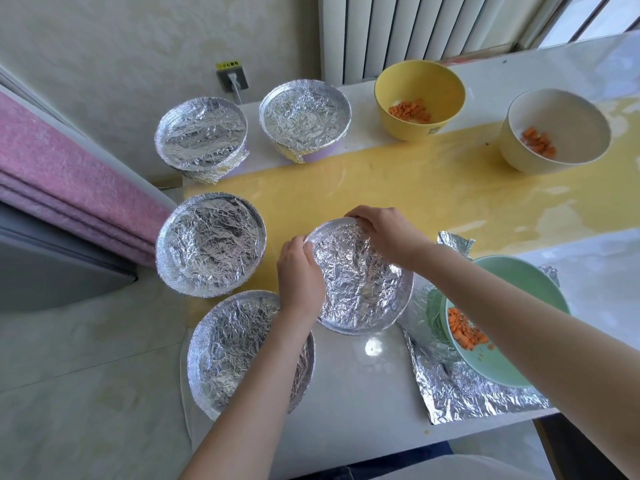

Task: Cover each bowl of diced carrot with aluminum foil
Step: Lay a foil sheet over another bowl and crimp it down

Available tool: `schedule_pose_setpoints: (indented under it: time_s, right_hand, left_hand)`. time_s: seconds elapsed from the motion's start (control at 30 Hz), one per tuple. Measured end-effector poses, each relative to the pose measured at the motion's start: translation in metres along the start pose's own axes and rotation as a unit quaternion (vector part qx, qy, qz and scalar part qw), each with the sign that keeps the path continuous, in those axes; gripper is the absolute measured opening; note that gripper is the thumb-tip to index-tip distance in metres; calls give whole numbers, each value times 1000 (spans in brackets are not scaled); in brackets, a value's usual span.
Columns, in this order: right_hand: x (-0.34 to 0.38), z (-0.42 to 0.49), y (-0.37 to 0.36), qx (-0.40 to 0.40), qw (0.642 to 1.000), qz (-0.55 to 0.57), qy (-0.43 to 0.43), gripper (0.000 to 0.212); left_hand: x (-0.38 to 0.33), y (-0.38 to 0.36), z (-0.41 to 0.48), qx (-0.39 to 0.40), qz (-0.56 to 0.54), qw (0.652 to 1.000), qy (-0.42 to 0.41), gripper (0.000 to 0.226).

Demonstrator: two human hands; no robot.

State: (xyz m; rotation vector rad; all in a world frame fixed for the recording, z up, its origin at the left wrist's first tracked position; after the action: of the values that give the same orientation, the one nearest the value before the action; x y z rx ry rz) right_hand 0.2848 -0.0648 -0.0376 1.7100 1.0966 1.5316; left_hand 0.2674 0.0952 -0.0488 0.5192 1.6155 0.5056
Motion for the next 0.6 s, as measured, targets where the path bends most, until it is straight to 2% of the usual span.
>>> schedule_pose_setpoints:
  time_s: [0.17, 0.27, 0.37, 0.47, 0.6]
  right_hand:
    - [1, 5, -6, -8, 1000, -12, -3, 28]
    - [-4, 5, -6, -14, 1000, -18, -8, 27]
    - [8, 4, -12, 19, 999, -26, 34, 26]
    - [20, 2, -17, 42, 996, -38, 67, 25]
    - [15, -4, -13, 16, 997, -44, 55, 30]
  left_hand:
    - [8, -2, 0, 25, 19, 999, 25, 21]
    - [10, -10, 3, 86, 46, 995, 28, 23]
    - [6, -19, 6, 146, 15, 989, 14, 24]
    - [-5, -22, 5, 139, -32, 989, -22, 29]
    - [-7, -21, 5, 106, -7, 993, -47, 27]
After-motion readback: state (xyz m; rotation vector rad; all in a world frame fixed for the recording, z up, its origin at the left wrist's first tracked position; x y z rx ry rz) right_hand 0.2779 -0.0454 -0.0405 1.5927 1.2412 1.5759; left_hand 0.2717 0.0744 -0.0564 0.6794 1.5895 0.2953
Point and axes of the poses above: each hand's wrist, its own z-axis towards the middle knuckle, its own y-axis out of the back of the hand, x = y × z, the point moved 8 cm from there along z, towards the middle knuckle, and after that the axes turned 7 degrees about -z, right-handed, at the moved point
